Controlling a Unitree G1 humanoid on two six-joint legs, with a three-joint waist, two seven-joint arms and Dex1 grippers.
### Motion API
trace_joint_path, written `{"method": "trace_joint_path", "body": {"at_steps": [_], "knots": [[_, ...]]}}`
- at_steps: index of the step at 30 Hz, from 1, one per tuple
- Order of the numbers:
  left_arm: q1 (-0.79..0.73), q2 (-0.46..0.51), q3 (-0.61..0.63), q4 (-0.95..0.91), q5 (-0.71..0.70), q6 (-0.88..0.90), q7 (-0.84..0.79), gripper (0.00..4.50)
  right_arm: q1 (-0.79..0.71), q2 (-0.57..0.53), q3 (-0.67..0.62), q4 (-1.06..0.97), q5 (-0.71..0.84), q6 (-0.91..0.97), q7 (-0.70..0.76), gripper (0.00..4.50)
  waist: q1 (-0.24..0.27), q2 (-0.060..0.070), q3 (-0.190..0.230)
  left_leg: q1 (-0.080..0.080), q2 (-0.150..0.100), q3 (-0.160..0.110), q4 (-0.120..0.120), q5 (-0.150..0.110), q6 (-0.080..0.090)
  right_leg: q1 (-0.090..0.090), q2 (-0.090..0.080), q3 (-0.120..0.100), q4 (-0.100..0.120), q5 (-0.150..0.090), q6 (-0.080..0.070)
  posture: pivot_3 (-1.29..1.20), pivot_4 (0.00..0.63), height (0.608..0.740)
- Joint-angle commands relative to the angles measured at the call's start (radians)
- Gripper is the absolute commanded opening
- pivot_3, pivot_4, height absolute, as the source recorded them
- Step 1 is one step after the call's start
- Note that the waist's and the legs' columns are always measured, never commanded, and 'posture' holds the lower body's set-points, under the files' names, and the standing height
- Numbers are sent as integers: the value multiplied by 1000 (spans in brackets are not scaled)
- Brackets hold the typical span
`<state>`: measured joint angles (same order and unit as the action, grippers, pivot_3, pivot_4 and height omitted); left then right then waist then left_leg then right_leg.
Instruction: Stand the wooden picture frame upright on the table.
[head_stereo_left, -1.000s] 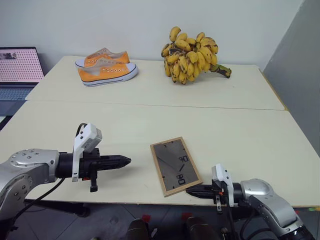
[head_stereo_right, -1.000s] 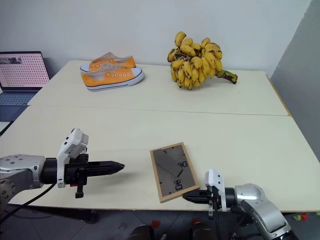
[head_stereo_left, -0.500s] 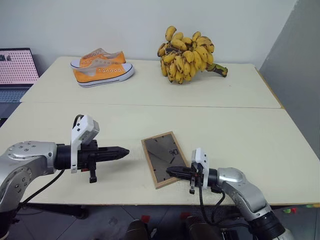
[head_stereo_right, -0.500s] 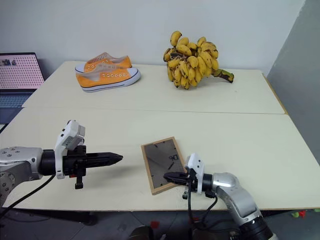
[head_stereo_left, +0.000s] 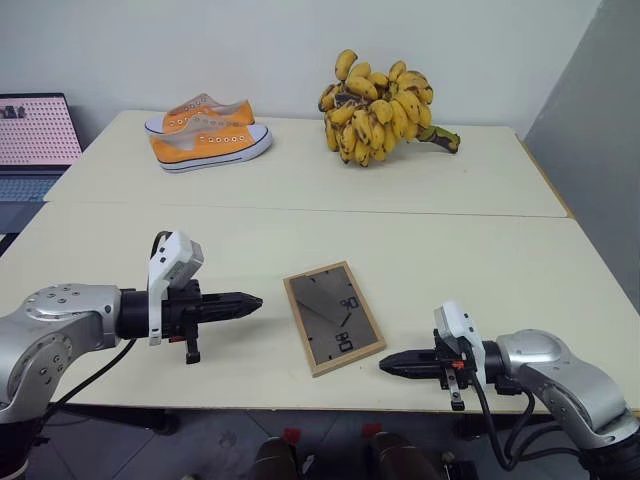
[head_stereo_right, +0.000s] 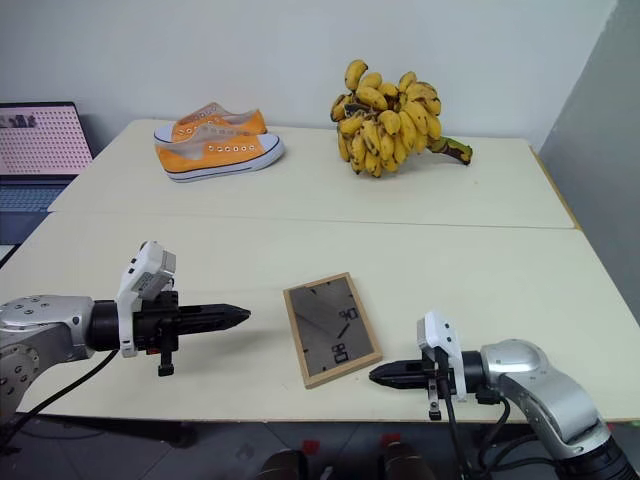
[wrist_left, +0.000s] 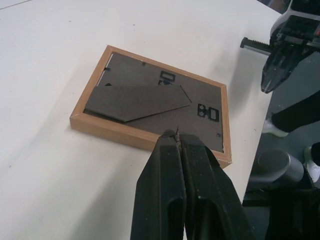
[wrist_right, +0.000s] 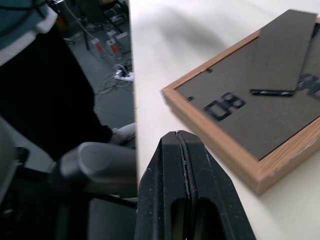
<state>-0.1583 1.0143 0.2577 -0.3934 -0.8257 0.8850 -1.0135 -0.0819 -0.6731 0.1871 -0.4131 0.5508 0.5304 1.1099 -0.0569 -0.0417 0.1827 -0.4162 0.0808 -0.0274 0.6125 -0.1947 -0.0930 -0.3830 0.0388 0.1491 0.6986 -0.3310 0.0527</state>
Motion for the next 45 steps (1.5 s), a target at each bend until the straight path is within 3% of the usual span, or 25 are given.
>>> {"method": "trace_joint_path", "body": {"at_steps": [1,11,17,26,32,38,45], "knots": [[-37,-3,-14,3,11,-20,-2,8,24,58,51,5,-24,-20,-44,0,-2,0,0,0,0,1,0,0,0,0,0,1,0,0,0,0,150,740],[7,27,-39,-6,71,-39,-25,8,-4,222,134,113,-110,-68,-137,0,-2,0,0,-1,0,1,0,0,0,-1,0,1,0,0,0,0,150,740],[19,15,-32,13,101,-55,-15,8,-107,308,181,259,-187,-116,-158,0,-3,0,0,-1,0,1,0,0,0,-2,0,1,1,0,0,0,150,740],[16,-28,-51,60,147,-83,17,8,-292,428,153,471,-271,-188,-234,0,-4,0,0,-1,0,1,0,0,0,-2,0,1,1,1,0,0,150,740],[-17,-91,-64,229,227,-122,85,8,-330,387,122,474,-271,-199,-197,0,1,1,0,-1,0,1,0,0,0,-2,0,1,1,3,-3,0,150,740],[-219,-241,-147,499,346,-192,184,8,-232,189,52,311,-250,-184,-123,0,24,0,0,-3,-1,0,2,0,0,-2,-1,-1,1,3,-2,0,150,740],[-447,-395,-256,752,450,-315,150,8,-244,120,-19,327,-270,-209,-150,0,22,0,0,-3,-1,0,4,0,0,-1,0,0,2,4,-2,0,150,740]]}}
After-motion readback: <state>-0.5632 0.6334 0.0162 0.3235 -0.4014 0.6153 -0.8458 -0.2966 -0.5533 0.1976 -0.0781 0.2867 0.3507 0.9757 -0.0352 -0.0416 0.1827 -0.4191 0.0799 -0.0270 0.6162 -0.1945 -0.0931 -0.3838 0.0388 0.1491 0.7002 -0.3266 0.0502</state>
